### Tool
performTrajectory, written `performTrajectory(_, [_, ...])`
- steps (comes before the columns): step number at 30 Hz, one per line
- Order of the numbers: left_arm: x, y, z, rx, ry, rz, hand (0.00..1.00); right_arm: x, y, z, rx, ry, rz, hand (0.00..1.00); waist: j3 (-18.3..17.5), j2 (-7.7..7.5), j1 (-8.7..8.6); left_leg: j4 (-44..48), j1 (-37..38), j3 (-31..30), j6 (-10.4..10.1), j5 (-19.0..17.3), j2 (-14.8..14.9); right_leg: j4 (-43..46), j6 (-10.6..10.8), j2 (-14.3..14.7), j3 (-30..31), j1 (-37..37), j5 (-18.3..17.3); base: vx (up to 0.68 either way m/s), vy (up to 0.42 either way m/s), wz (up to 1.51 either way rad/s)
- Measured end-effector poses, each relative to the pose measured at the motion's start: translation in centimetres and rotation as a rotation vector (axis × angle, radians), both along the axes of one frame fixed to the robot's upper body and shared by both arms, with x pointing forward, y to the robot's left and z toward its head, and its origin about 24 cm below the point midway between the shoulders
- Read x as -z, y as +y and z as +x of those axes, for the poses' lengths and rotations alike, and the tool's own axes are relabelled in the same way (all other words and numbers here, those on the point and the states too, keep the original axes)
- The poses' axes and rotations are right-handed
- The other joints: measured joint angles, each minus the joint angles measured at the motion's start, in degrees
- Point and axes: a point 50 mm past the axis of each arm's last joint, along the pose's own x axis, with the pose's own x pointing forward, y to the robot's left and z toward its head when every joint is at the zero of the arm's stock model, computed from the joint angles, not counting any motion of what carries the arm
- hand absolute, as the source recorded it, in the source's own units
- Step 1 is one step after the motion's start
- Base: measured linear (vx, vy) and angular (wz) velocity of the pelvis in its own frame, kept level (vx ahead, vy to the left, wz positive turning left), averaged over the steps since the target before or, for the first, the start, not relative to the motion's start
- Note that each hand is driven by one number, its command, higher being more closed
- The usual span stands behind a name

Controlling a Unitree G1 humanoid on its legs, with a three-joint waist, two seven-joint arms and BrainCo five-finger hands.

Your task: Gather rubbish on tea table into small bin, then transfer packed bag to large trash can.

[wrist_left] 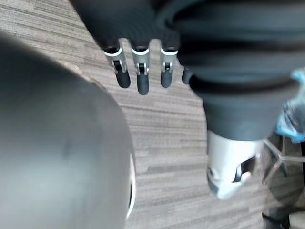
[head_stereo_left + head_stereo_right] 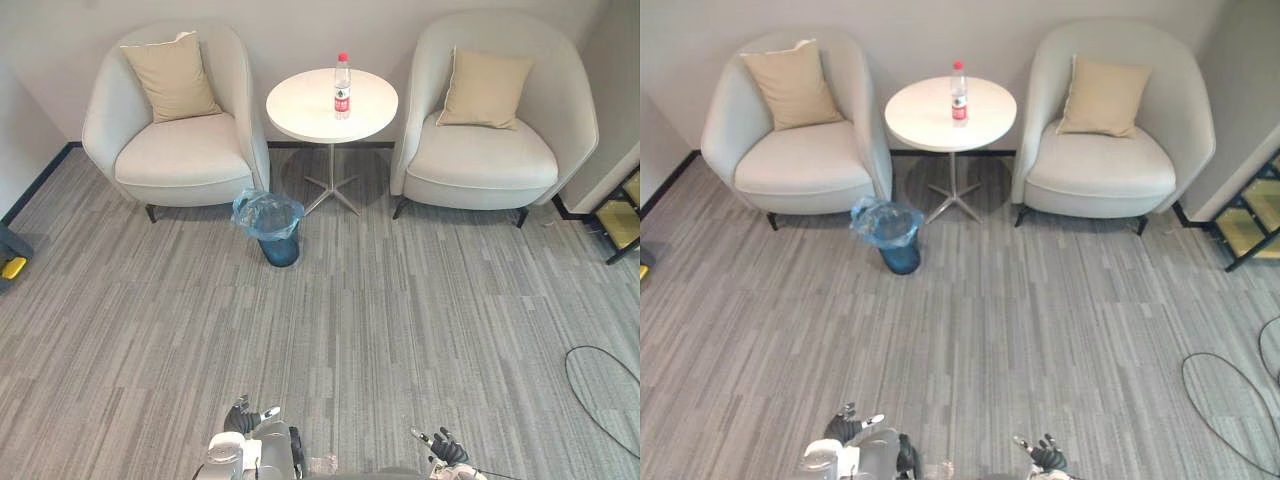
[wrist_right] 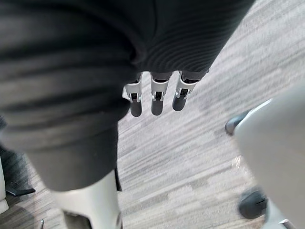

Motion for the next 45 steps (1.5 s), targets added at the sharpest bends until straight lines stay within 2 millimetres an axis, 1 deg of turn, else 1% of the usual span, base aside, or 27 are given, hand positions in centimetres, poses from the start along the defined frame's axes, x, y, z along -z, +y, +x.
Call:
performTrajectory(1, [0.1, 0.2, -0.1, 0.004, 0.007, 0.006, 0.00, 0.0, 0.2, 0.2, -0.003, 0.003, 0.004, 0.00, -0.94, -1.06, 0.38, -0.48, 0.42, 0.36, 1.21, -0.32, -2.63, -0.86, 0.21, -2.25, 0.87, 0.31, -0.66, 0.41, 0.282, -0.30])
performTrajectory(5, [0.0, 0.5, 0.0, -0.007, 0.010, 0.010, 0.00, 0.2, 0.9, 0.3, -0.027, 0.010, 0.020, 0.00, -1.70, -2.50, 1.26, 1.73, 3.42, 5.13, 4.42, -5.09, -4.47, 6.79, 3.73, -5.43, 3.31, -1.02, 1.57, 0.51, 0.256, -0.37])
performTrajectory(7, [0.3, 0.2, -0.5, 0.033, 0.038, 0.015, 0.00, 0.0, 1.1, 0.7, -0.039, -0.008, 0.023, 0.00, -1.71, -2.06, 0.96, -3.77, 11.38, 6.28, 5.17, -5.53, -4.94, 26.69, 8.46, -5.21, 3.24, -7.89, 4.85, 0.42, 0.196, -0.45])
performTrajectory(8, [0.4, 0.1, -0.5, 0.039, 0.042, 0.015, 0.00, 0.0, 1.2, 0.6, -0.042, -0.008, 0.023, 0.00, -1.76, -2.10, 0.53, -4.75, 12.87, 6.09, 5.21, -5.56, -5.05, 31.29, 9.76, -5.10, 2.74, -9.44, 4.87, 0.37, 0.145, -0.21])
performTrajectory(9, [0.4, -0.3, -0.4, 0.059, 0.045, 0.013, 0.00, -0.1, 1.1, 0.7, -0.055, -0.015, 0.013, 0.00, -1.60, -2.01, 0.43, -6.99, 16.37, 5.77, 5.45, -5.72, -5.29, 39.45, 9.23, -4.93, 0.83, -12.84, 4.06, 0.28, 0.086, -0.08])
performTrajectory(11, [0.4, -0.9, 0.0, 0.071, 0.046, 0.000, 0.00, -0.2, 0.7, 1.0, -0.066, -0.021, -0.002, 0.00, -1.07, -1.14, 0.13, -11.76, 22.77, 5.39, 5.48, -5.80, -5.32, 46.03, 5.02, -5.02, -4.07, -17.07, 1.37, 0.40, 0.050, -0.09])
performTrajectory(13, [0.3, -1.4, 0.3, 0.061, 0.038, -0.019, 0.00, -0.4, 0.6, 1.2, -0.066, -0.034, -0.008, 0.00, -0.94, -1.04, -0.73, -13.15, 26.13, 4.74, 5.48, -5.80, -4.79, 44.19, 2.45, -5.02, -9.09, -20.53, -0.86, 0.35, -0.031, 0.25])
performTrajectory(15, [0.3, -1.9, 0.7, 0.059, 0.029, -0.034, 0.00, -0.5, 0.4, 1.4, -0.065, -0.044, -0.013, 0.00, -0.91, -0.98, -1.30, -13.02, 27.45, 3.36, 5.48, -5.80, -3.64, 37.08, 2.44, -4.20, -11.71, -23.83, -1.38, 0.29, -0.112, 0.45])
performTrajectory(16, [0.3, -1.9, 0.6, 0.054, 0.034, -0.037, 0.00, -0.5, 0.4, 1.5, -0.065, -0.048, -0.014, 0.00, -0.89, -1.11, -1.99, -13.01, 27.89, 1.74, 5.16, -5.97, -3.20, 30.42, 1.88, -3.38, -11.55, -25.04, -0.25, 0.33, -0.193, 0.58])
performTrajectory(17, [0.4, -1.9, 0.4, 0.053, 0.040, -0.037, 0.00, -0.5, 0.5, 1.5, -0.065, -0.048, -0.013, 0.00, -0.91, -1.28, -2.47, -12.98, 28.40, 1.18, 3.99, -6.64, -2.92, 23.72, 1.98, -2.57, -10.89, -25.19, 3.37, 0.34, -0.211, 0.62])
performTrajectory(18, [0.5, -1.6, 0.2, 0.049, 0.047, -0.032, 0.00, -0.3, 0.7, 1.2, -0.064, -0.034, -0.004, 0.00, -1.29, -2.91, -2.59, -12.95, 29.26, 0.46, 1.82, -7.95, -3.89, 15.83, 0.29, -2.57, -9.20, -24.62, 11.62, 0.37, -0.221, 0.27])
performTrajectory(19, [0.8, -2.3, -0.3, 0.028, 0.069, -0.057, 0.00, -0.4, -0.1, 1.3, -0.061, -0.027, -0.018, 0.00, -1.06, -0.19, -1.93, -12.81, 30.04, -0.35, -0.71, -9.78, -1.47, 17.96, -1.16, -0.59, -9.79, -24.43, 10.71, 0.36, -0.189, 0.05])
performTrajectory(21, [0.9, -2.8, -0.5, 0.013, 0.072, -0.078, 0.00, -0.6, -0.9, 1.7, -0.050, -0.033, -0.038, 0.00, -1.28, 1.26, -1.86, -12.13, 29.93, -0.62, -0.98, -9.51, -0.18, 17.85, -2.13, 0.68, -10.05, -24.38, 9.42, 0.40, -0.223, -0.11])
performTrajectory(23, [0.9, -3.1, -0.4, 0.009, 0.071, -0.089, 0.00, -0.3, -0.7, 1.2, -0.037, -0.014, -0.025, 0.00, -0.86, 1.75, -2.12, -9.24, 30.42, -1.44, -1.60, -9.11, 1.23, 17.43, -2.91, 1.67, -11.01, -21.63, 7.55, 0.27, -0.189, 0.05])
performTrajectory(25, [0.8, -3.4, -0.2, -0.012, 0.060, -0.108, 0.00, 0.0, -0.5, 0.4, -0.033, 0.011, -0.017, 0.00, -0.52, 1.24, -2.27, 1.30, 28.01, -1.71, -2.00, -8.89, 2.68, 14.74, -2.83, 1.93, -11.74, -16.68, 6.08, 0.18, -0.139, 0.30])
performTrajectory(27, [0.7, -3.7, -0.1, -0.021, 0.046, -0.120, 0.00, 0.0, -0.4, 0.2, -0.041, 0.013, -0.017, 0.00, -0.16, 0.69, -1.95, 19.67, 20.11, -1.46, -3.58, -7.19, 5.85, 13.14, -3.58, 2.61, -11.82, -13.60, 4.23, 0.18, -0.115, 0.19])
performTrajectory(28, [0.4, -3.7, 0.3, -0.022, 0.026, -0.119, 0.00, 0.0, -0.5, 0.2, -0.055, 0.018, -0.023, 0.00, -0.28, 1.07, -1.14, 27.85, 14.83, -0.56, -2.12, -9.39, 7.68, 12.31, -4.08, 2.96, -11.69, -11.89, 3.67, 0.14, -0.040, -0.01])
performTrajectory(31, [0.0, -3.6, 1.0, -0.019, -0.008, -0.116, 0.00, 0.0, -0.4, 0.2, -0.058, 0.018, -0.023, 0.00, -0.14, 0.87, 0.07, 25.77, 8.42, 3.82, -0.17, -11.67, 7.42, 9.28, -4.01, 2.23, -10.91, -8.40, 3.65, 0.15, 0.023, -0.16])
performTrajectory(34, [-0.1, -3.5, 1.1, -0.022, -0.027, -0.111, 0.00, -0.1, -0.3, 0.7, -0.069, 0.009, -0.024, 0.00, -0.32, 1.14, 1.20, 7.52, 7.41, 4.70, -0.65, -9.66, 3.53, 7.44, -2.59, 1.64, -8.00, -6.66, 2.83, 0.22, 0.149, -0.51])
performTrajectory(35, [-0.1, -3.3, 0.9, -0.025, -0.025, -0.106, 0.00, -0.1, -0.3, 0.9, -0.076, 0.008, -0.029, 0.00, -0.64, 1.44, 1.68, 0.74, 7.80, 3.64, -1.14, -3.66, 2.17, 6.71, -1.37, 1.67, -5.96, -6.20, 2.56, 0.25, 0.174, -0.81])
performTrajectory(36, [0.0, -2.9, 0.7, -0.024, -0.018, -0.095, 0.00, 0.0, 0.2, 0.9, -0.083, 0.010, -0.017, 0.00, -1.33, 0.84, 2.19, -2.08, 9.32, 4.89, -0.88, -3.11, 0.75, 4.54, -0.43, 1.10, -3.65, -5.28, 2.97, 0.49, 0.219, -0.63])
performTrajectory(37, [0.1, -2.7, 0.6, -0.017, -0.006, -0.088, 0.00, 0.0, 0.4, 0.9, -0.093, 0.012, -0.013, 0.00, -2.37, 0.58, 1.47, -2.79, 9.34, 5.17, 0.69, -3.27, -0.59, 1.35, 1.39, 0.56, -2.61, -4.37, 4.75, 0.44, 0.156, -0.29])
performTrajectory(40, [0.2, -2.0, 0.3, -0.027, 0.008, -0.074, 0.00, 0.1, 0.5, 0.7, -0.088, 0.023, -0.009, 0.00, -2.22, -0.04, 1.29, -1.72, 10.89, 6.65, 2.11, -3.73, -1.89, 1.35, 2.70, -1.35, -0.34, -3.07, 6.69, 0.41, 0.173, -0.22])
performTrajectory(42, [0.5, -1.7, -0.3, -0.023, 0.032, -0.065, 0.00, 0.1, 0.5, 0.7, -0.109, 0.024, -0.016, 0.00, -2.34, 0.17, 1.89, -6.57, 17.43, 7.86, 2.91, -4.36, -3.06, 16.62, 6.61, -1.46, 1.94, -7.52, 5.12, 0.31, 0.153, -0.48])
performTrajectory(43, [0.6, -1.7, -0.5, -0.006, 0.042, -0.061, 0.00, 0.1, 0.7, 0.8, -0.124, 0.020, -0.017, 0.00, -2.46, 0.33, 1.71, -7.99, 19.80, 7.80, 2.86, -4.94, -3.46, 26.47, 11.36, -1.93, 2.06, -11.26, 5.41, 0.30, 0.121, -0.02])
performTrajectory(44, [0.5, -1.7, -0.3, 0.022, 0.043, -0.051, 0.00, -0.2, 0.7, 1.2, -0.137, -0.005, -0.023, 0.00, -2.06, -0.21, 0.74, -8.73, 22.04, 6.97, 3.33, -5.96, -4.12, 38.03, 14.87, -2.99, 2.11, -16.03, 7.34, 0.32, 0.067, 0.37])
performTrajectory(45, [0.5, -1.7, 0.0, 0.033, 0.045, -0.048, 0.00, -0.3, 0.7, 1.4, -0.139, -0.023, -0.022, 0.00, -1.52, -0.92, 0.04, -9.17, 24.46, 5.73, 3.35, -7.29, -4.75, 47.15, 12.95, -4.21, 0.85, -19.38, 6.62, 0.38, 0.036, 0.51])
